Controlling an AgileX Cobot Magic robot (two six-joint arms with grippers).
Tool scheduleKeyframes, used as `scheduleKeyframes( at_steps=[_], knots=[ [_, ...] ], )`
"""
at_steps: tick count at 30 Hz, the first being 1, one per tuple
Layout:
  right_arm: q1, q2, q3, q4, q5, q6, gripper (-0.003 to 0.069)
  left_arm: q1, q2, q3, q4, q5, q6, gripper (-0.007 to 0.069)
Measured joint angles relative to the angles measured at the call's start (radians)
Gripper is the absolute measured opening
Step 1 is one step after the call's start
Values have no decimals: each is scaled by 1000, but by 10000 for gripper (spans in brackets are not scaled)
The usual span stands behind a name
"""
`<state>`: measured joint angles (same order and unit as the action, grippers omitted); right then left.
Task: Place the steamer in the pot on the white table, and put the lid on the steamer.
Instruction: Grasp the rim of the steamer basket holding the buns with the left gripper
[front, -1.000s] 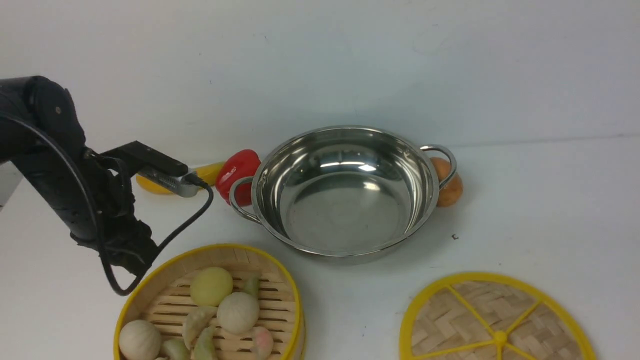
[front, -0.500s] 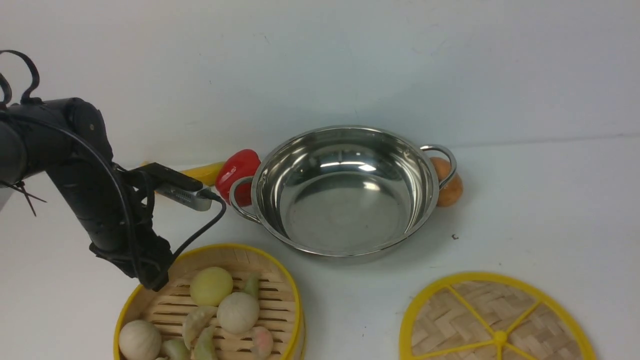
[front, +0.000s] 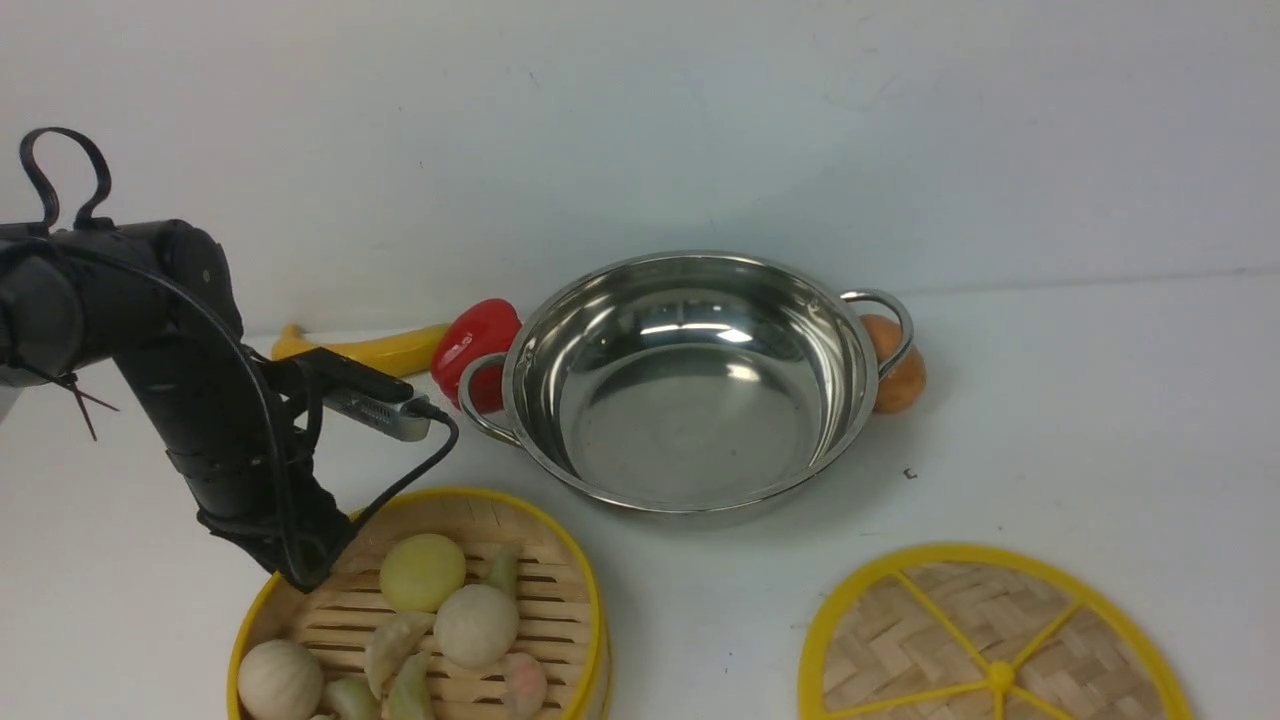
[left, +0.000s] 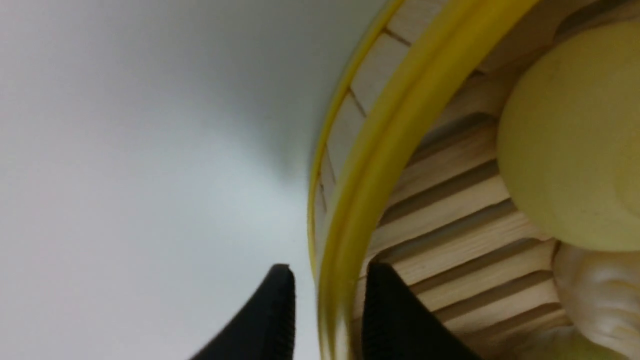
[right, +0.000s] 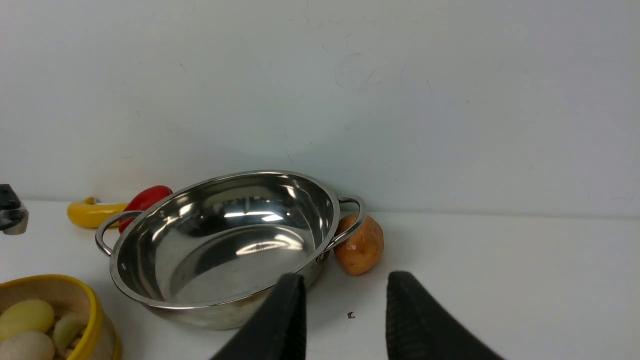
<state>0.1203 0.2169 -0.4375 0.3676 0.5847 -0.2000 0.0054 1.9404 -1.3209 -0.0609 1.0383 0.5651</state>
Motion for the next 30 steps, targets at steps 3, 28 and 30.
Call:
scheduleKeyframes(
  at_steps=[3,28,30],
  knots=[
    [0,0,0,0,-2,0,243,0,1,0,6,0,0,85],
    [0,0,0,0,-21,0,243,-6,25,-95,48,130,-9,49],
    [0,0,0,0,-21,0,243,-6,25,-114,52,147,3,49]
  ],
)
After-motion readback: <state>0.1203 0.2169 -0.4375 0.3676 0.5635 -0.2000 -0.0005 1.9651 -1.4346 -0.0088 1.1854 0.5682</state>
